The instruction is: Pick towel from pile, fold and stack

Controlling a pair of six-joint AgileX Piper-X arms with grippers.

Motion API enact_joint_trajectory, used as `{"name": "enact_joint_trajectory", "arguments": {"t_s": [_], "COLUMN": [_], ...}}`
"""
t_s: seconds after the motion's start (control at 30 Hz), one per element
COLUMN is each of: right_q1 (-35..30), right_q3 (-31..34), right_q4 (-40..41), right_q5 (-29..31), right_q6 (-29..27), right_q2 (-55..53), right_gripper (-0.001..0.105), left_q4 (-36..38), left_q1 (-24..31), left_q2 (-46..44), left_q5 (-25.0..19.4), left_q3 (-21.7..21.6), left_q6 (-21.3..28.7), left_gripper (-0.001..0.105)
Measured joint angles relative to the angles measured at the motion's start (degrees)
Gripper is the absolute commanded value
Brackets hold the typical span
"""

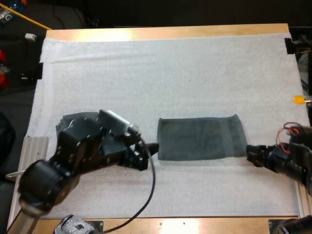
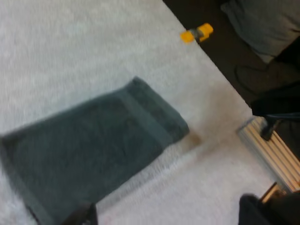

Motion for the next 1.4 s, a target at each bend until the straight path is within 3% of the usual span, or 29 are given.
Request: {"name": "enact_joint_trajectory", "arguments": {"t_s": [0.37,1.0,1.13,1.4], "right_q1": [0.00,-0.43,-4.76,-14.70], "right_q3": [0.00,-0.05,-0.05,-0.05], "right_q4": [0.73,-12.50,-14.18,-17.21], "right_q5": [6.74,8.36,4.66,-12.86], "right_q6": [-0.06,-4.09,-4.28,-7.29], "right_q2": [1.40,29.86,34.71,43.31], "right_gripper": [0.061,0.061,0.061,0.061], "left_q4": [3.89,4.80,4.80,4.80], "left_q1": [0.00,0.00,0.00,0.00], "left_q2": [-3.05,-2.85,-2.85,-2.85], "left_q5": [0.00,0.00,0.00,0.00], "left_q3": [0.00,0.00,0.00,0.00], "left_q6": [-3.39,-3.76,-3.85,-3.82], "left_gripper": [0.060,0.060,0.060,0.060]}}
